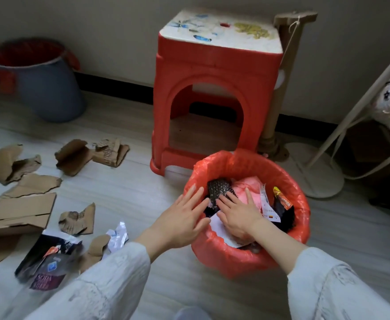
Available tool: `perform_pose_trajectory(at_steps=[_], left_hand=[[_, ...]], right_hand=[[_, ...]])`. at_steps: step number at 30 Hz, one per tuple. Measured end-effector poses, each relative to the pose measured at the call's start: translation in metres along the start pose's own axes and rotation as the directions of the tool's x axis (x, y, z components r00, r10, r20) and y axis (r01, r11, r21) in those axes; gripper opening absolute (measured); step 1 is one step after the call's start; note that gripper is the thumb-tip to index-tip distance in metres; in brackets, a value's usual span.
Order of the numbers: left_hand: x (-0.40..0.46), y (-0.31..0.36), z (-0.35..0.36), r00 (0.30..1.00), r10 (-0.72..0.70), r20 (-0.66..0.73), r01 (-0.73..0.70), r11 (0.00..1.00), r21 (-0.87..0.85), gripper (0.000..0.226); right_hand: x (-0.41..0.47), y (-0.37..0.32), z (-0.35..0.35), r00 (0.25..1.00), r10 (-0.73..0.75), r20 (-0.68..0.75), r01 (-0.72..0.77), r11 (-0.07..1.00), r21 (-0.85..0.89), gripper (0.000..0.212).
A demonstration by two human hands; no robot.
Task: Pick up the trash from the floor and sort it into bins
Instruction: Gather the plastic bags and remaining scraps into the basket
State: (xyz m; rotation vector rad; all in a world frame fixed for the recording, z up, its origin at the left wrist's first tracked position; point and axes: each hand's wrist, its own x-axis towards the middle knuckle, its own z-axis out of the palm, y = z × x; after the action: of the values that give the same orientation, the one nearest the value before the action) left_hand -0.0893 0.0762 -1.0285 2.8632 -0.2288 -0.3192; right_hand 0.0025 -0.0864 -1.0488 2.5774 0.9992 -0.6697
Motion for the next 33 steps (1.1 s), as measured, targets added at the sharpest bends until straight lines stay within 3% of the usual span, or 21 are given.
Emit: perform_pose_trajectory(at_steps=[5, 9, 15, 18, 22, 25, 29, 33], left_hand=[[-0.034, -0.011, -0.035, 0.997, -0.006, 0.075, 0.001, 0.998, 0.055, 0.057], [-0.072, -0.023, -0.077, 0.989, -0.098, 0.112, 0.098, 0.995, 0.003, 0.049], [-0.147, -0.069, -0.092, 0.950, -0.309, 0.045, 0.311, 0.919, -0.242, 0.042], [-0.179, -0.098, -0.063, 0.905, -0.420, 0.075, 0.420, 0.845, -0.331, 0.041], [-0.205, -0.134, 0.007, 0.848, -0.517, 0.119, 0.513, 0.742, -0.431, 0.035], [-0.214, -0.150, 0.074, 0.808, -0.554, 0.201, 0.584, 0.705, -0.403, 0.050], [-0.211, -0.160, 0.144, 0.750, -0.643, 0.152, 0.645, 0.663, -0.379, 0.069], [-0.198, -0.156, 0.184, 0.704, -0.706, 0.075, 0.679, 0.640, -0.359, 0.080]], right_hand=[[-0.030, -0.014, -0.033, 0.983, 0.016, -0.180, -0.005, 0.998, 0.060, 0.047], [-0.053, -0.040, -0.068, 0.942, 0.031, -0.334, 0.013, 0.992, 0.128, 0.041], [-0.060, -0.127, -0.088, 0.848, -0.222, -0.481, 0.270, 0.962, 0.032, 0.051], [-0.053, -0.170, -0.080, 0.849, -0.351, -0.394, 0.367, 0.929, -0.037, 0.033], [-0.024, -0.213, -0.053, 0.857, -0.464, -0.225, 0.456, 0.885, -0.092, 0.037], [0.009, -0.233, -0.031, 0.869, -0.476, -0.137, 0.468, 0.880, -0.086, 0.039], [0.059, -0.247, 0.006, 0.890, -0.451, -0.062, 0.444, 0.891, -0.097, 0.037], [0.109, -0.259, 0.042, 0.861, -0.505, -0.052, 0.492, 0.855, -0.163, 0.052]])
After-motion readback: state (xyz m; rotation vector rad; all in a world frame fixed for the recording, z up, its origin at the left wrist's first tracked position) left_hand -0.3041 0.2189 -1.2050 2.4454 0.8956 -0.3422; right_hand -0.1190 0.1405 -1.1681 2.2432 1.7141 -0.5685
